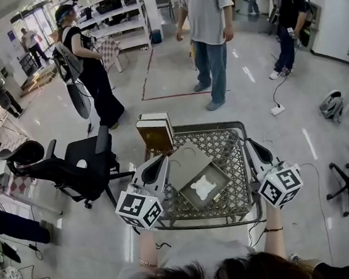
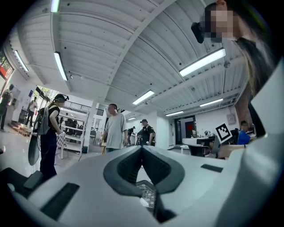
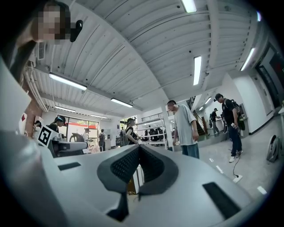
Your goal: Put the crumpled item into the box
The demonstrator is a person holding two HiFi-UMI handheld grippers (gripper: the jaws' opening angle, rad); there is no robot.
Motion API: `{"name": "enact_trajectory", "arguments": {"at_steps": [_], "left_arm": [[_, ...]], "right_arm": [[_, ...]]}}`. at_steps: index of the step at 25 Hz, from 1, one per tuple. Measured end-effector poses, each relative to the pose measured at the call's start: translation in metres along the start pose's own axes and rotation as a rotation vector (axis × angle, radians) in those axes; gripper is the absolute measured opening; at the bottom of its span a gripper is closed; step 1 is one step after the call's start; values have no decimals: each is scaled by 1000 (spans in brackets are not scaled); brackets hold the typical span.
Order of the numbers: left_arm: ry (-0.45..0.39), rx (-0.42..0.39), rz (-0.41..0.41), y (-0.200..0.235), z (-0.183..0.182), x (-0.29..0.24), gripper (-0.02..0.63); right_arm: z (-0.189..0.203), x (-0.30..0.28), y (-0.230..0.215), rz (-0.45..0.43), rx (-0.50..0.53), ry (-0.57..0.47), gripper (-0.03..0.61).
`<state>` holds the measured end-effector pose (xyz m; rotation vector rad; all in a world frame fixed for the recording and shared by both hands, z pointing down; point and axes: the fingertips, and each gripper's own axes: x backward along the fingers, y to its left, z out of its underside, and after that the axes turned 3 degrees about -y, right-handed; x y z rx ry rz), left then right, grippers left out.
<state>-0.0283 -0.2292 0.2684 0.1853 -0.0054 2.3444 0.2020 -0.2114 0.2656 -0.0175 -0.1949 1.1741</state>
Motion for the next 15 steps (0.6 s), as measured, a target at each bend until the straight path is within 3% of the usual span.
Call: {"name": "enact_trajectory", "arguments": {"at_steps": [15], "left_arm": [[-7,-1,-23,12,-1,0,17]], "right_arm": [[5,-6,-3,20,9,6,20]]}}
